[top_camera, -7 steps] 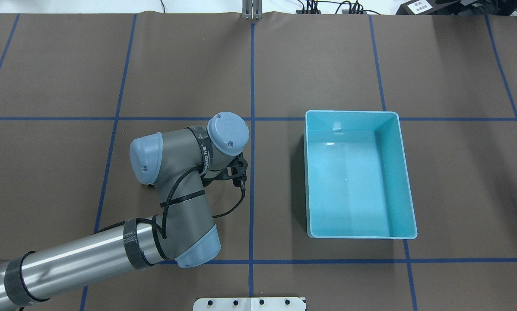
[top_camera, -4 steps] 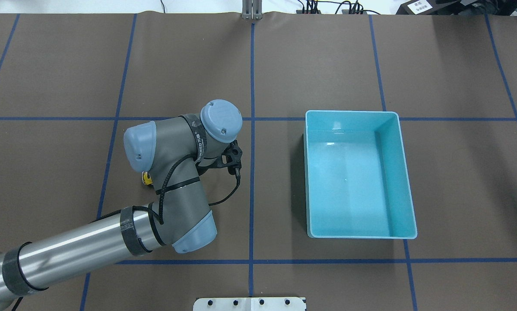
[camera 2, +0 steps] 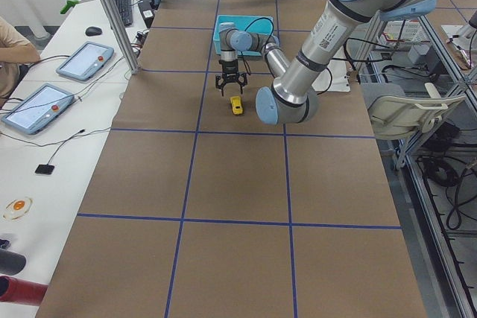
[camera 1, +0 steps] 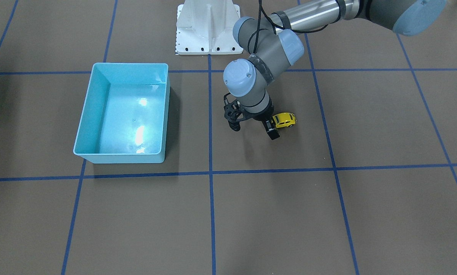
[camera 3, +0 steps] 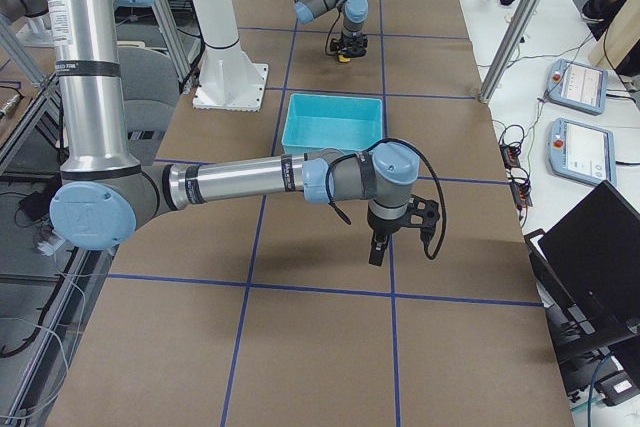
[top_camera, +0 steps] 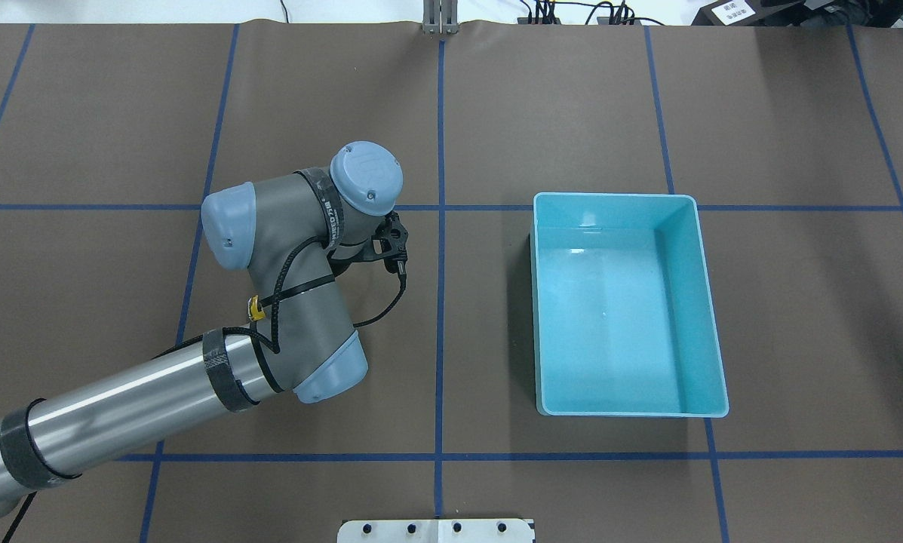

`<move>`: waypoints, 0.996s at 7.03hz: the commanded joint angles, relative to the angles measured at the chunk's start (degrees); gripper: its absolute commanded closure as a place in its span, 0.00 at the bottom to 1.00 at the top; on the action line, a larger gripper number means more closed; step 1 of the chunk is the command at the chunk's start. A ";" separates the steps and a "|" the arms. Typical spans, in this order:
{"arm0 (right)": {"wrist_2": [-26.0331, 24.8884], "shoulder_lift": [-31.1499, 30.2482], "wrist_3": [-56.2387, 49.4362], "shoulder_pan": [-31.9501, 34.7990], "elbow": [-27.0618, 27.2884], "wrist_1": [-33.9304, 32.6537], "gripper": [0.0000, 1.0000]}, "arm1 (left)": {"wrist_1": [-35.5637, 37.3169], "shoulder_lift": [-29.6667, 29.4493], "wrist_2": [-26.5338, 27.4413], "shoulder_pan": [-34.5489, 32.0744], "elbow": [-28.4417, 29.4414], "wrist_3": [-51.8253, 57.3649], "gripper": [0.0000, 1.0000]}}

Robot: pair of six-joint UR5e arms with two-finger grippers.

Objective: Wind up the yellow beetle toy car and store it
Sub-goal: 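Lower the left gripper onto the car and press it down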

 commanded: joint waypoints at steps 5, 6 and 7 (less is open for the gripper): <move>0.09 0.00 0.00 0.00 0.00 0.00 0.00 | -2.61 1.47 -2.14 -0.21 1.01 -0.06 0.02; 0.17 0.00 0.00 0.00 0.00 0.00 0.00 | -3.22 1.56 -2.31 -0.30 1.01 -0.14 0.04; 0.18 0.00 0.00 0.00 0.00 0.00 0.00 | -3.84 1.56 -4.31 -0.30 1.54 -0.06 0.06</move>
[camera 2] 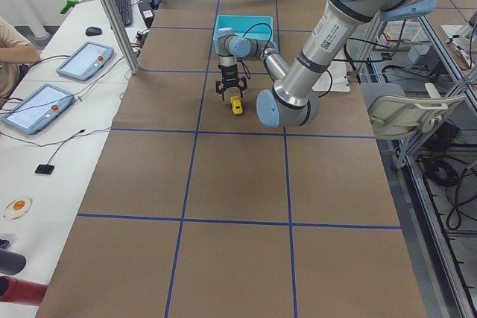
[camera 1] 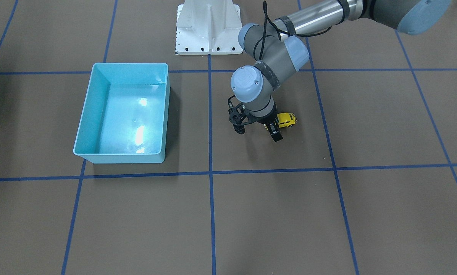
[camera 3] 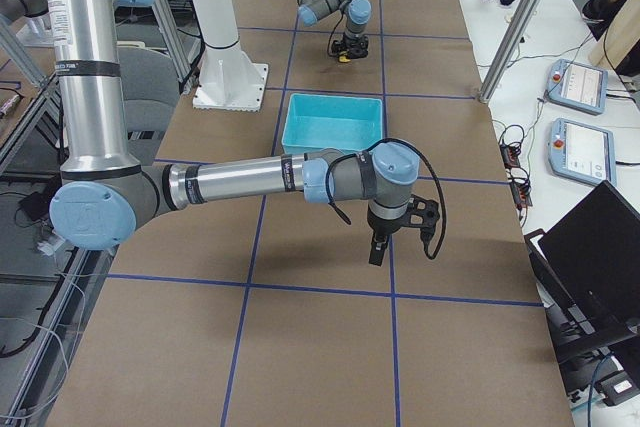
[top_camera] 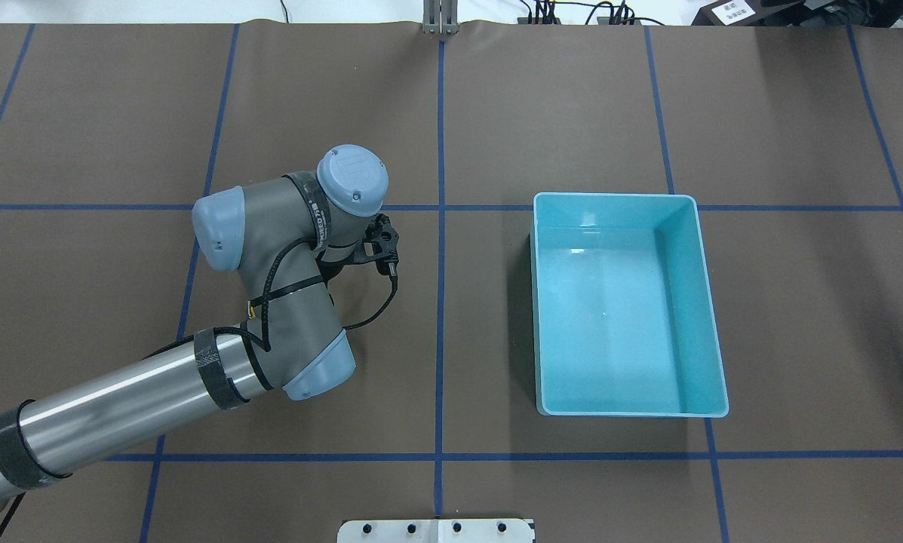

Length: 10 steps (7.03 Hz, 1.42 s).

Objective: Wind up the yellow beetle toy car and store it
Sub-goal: 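Lower the left gripper onto the car and press it down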

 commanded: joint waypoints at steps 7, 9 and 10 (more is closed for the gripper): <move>0.03 0.00 0.00 0.00 0.00 0.00 0.00 | 0.93 -0.05 -2.04 -0.36 -2.13 0.12 1.00; 0.03 0.00 0.00 0.00 0.00 0.00 0.00 | 4.55 1.08 -1.87 -2.82 -7.50 0.21 1.00; -0.05 0.00 0.00 0.00 0.00 0.00 0.00 | 3.94 1.70 -1.78 -3.62 -8.21 6.48 1.00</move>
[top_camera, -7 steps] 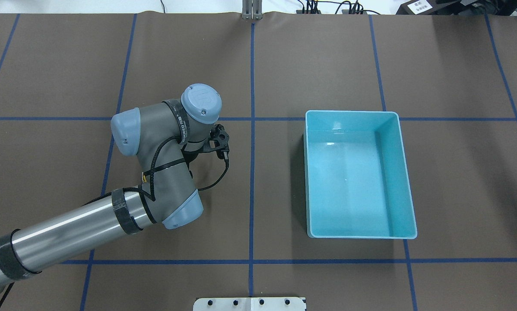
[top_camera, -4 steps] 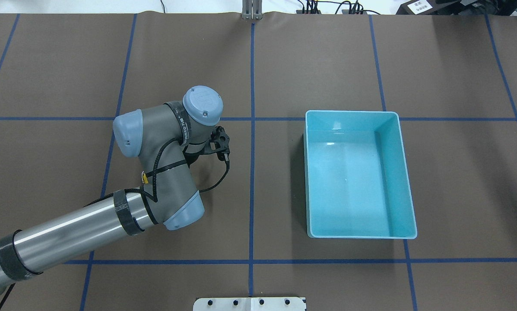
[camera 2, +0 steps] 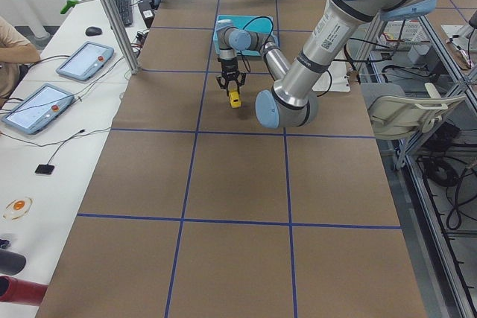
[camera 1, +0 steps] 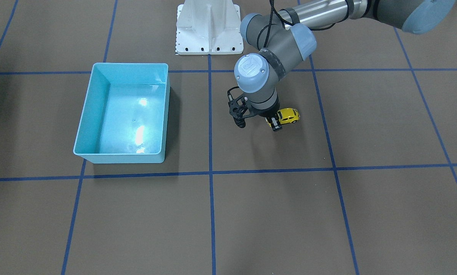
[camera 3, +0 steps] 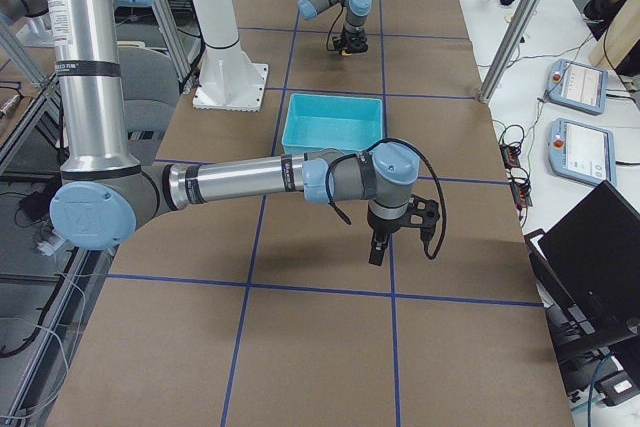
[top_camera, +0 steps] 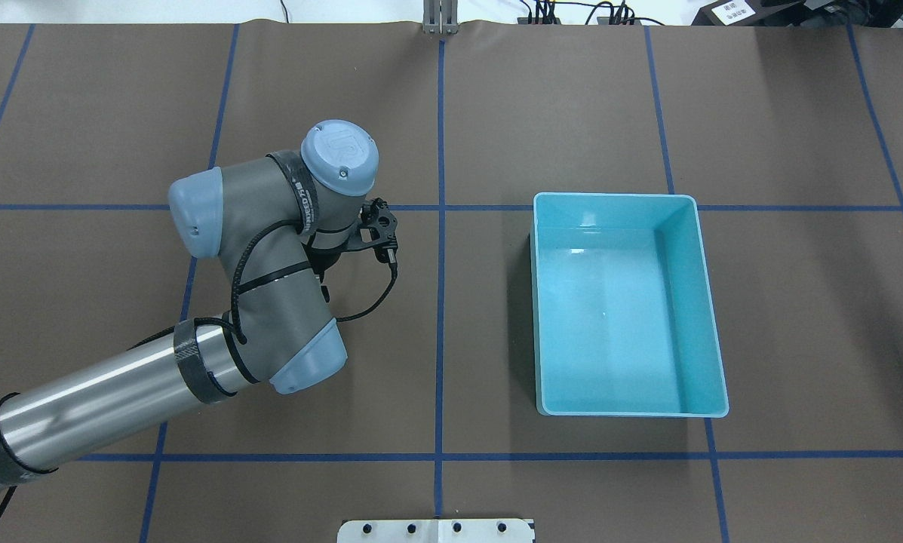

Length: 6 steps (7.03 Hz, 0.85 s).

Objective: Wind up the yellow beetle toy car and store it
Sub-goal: 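Drag the car backward toward the robot with the left gripper to wind it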

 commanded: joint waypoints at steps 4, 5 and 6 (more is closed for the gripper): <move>-0.16 0.09 0.00 0.00 0.00 -0.09 0.00 | -13.56 8.67 -1.01 -4.14 -5.56 14.06 1.00; -0.16 0.09 0.00 0.00 0.00 -0.09 0.00 | -15.50 10.60 -1.10 -4.40 -6.27 14.06 1.00; -0.07 0.09 0.00 0.00 0.00 -0.09 0.00 | -16.39 11.93 -2.41 -4.40 -6.54 13.88 1.00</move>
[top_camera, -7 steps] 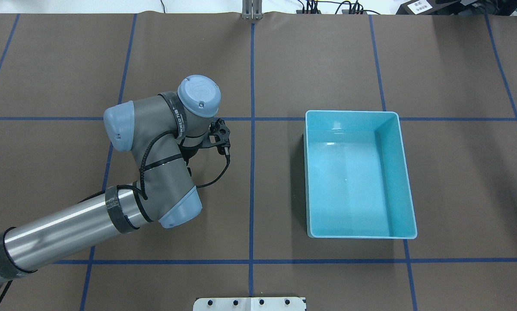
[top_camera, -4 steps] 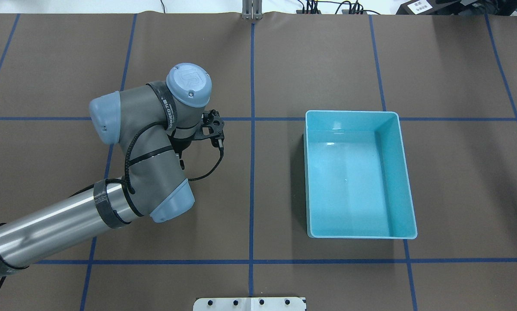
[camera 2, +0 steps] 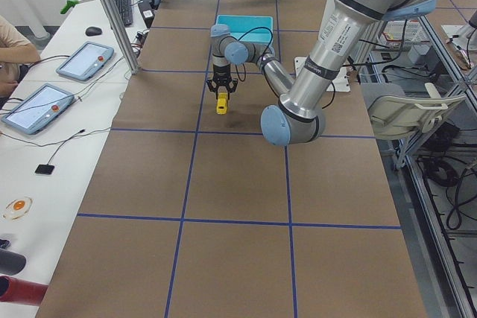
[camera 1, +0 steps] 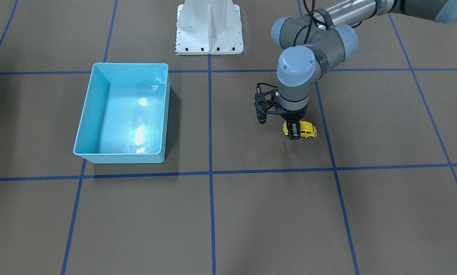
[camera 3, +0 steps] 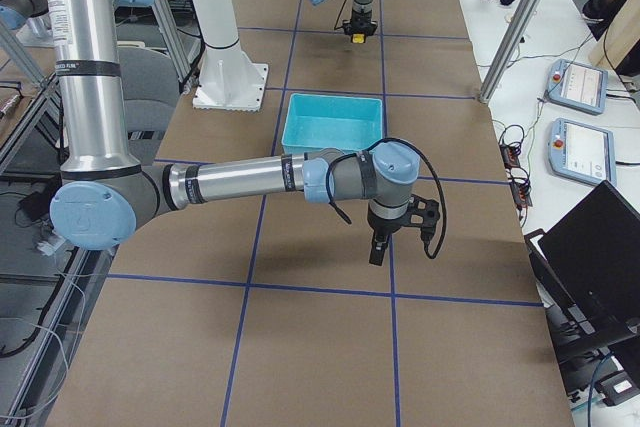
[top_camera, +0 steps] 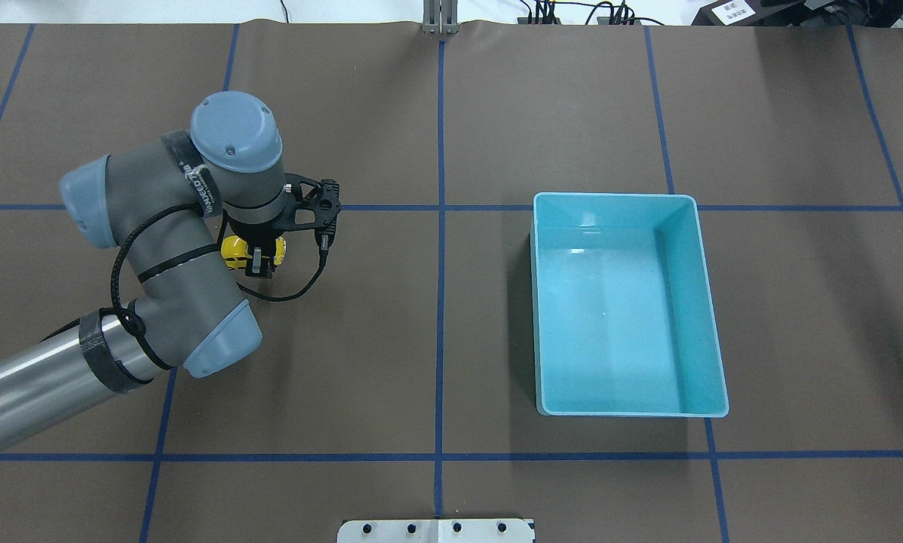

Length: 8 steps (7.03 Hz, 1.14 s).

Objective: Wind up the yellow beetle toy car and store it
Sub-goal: 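Drag the car backward toward the robot with the left gripper to wind it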

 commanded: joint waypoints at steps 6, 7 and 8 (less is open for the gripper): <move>0.07 0.00 0.00 0.00 0.26 -0.01 0.00 | -10.39 8.44 -2.37 -0.14 -0.58 -0.09 1.00; 0.07 0.00 0.00 0.00 0.26 -0.10 0.00 | -11.71 9.14 -2.37 -0.14 -0.58 -0.09 1.00; 0.07 0.00 0.00 0.00 0.26 -0.01 0.00 | -11.99 9.41 -2.63 -0.14 -0.58 -0.01 1.00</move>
